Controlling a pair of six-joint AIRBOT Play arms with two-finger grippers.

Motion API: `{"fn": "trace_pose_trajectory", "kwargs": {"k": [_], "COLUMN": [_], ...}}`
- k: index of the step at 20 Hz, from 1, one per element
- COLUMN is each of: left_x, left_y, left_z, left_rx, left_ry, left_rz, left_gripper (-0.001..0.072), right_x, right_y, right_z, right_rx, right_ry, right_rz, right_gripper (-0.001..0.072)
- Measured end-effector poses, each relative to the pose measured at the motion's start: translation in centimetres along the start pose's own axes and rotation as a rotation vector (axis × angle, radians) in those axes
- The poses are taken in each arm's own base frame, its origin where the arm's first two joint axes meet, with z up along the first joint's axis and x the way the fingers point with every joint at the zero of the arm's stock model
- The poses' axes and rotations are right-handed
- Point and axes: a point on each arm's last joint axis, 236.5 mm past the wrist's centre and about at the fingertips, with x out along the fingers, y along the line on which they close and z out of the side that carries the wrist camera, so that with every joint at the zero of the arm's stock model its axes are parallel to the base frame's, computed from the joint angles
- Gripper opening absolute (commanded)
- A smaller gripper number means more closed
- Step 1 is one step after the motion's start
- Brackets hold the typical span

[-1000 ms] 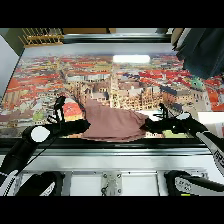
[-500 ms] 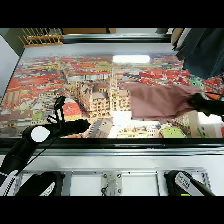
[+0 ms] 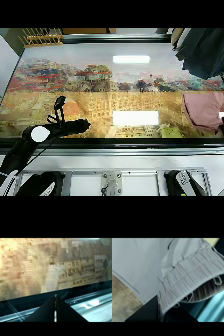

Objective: Fold the clothes and pants, and hang the long-sleeved shirts on hangers.

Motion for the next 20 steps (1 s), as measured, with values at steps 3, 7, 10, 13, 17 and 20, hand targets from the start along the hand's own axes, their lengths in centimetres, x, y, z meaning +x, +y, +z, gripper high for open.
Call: {"fn": "trace_pose_trajectory", "kwargs": {"k": [3, 7, 10, 13, 17, 20], "left_x": [0.0, 0.0, 0.0, 0.0, 0.0, 0.0], "left_y": [0.0, 0.0, 0.0, 0.0, 0.0, 0.0], "left_z": [0.0, 0.0, 0.0, 0.0, 0.0, 0.0], "left_rx": [0.001, 0.001, 0.001, 0.002, 0.002, 0.002], "left_ry": [0.0, 0.0, 0.0, 0.0, 0.0, 0.0], "left_rz": [0.0, 0.001, 0.001, 0.001, 0.001, 0.001], "left_gripper": [0.0011, 0.0011, 0.0011, 0.0011, 0.0011, 0.0011], "right_x": [0.1, -0.5, -2.3, -4.9, -7.1, -8.0], "right_y": [-2.0, -3.4, -3.8, -1.5, 6.6, 12.6], "right_z": [-2.3, -2.6, -0.1, 3.3, 1.9, -3.7], "right_rx": [0.033, -0.053, -0.182, -0.282, -0.439, -0.607], "right_ry": [0.027, 0.018, -0.049, -0.148, -0.19, -0.107], "right_rz": [-0.05, -0.101, -0.15, -0.135, 0.046, 0.197], "right_gripper": [0.0026, 0.0528, 0.0528, 0.0527, 0.0526, 0.0432]}}
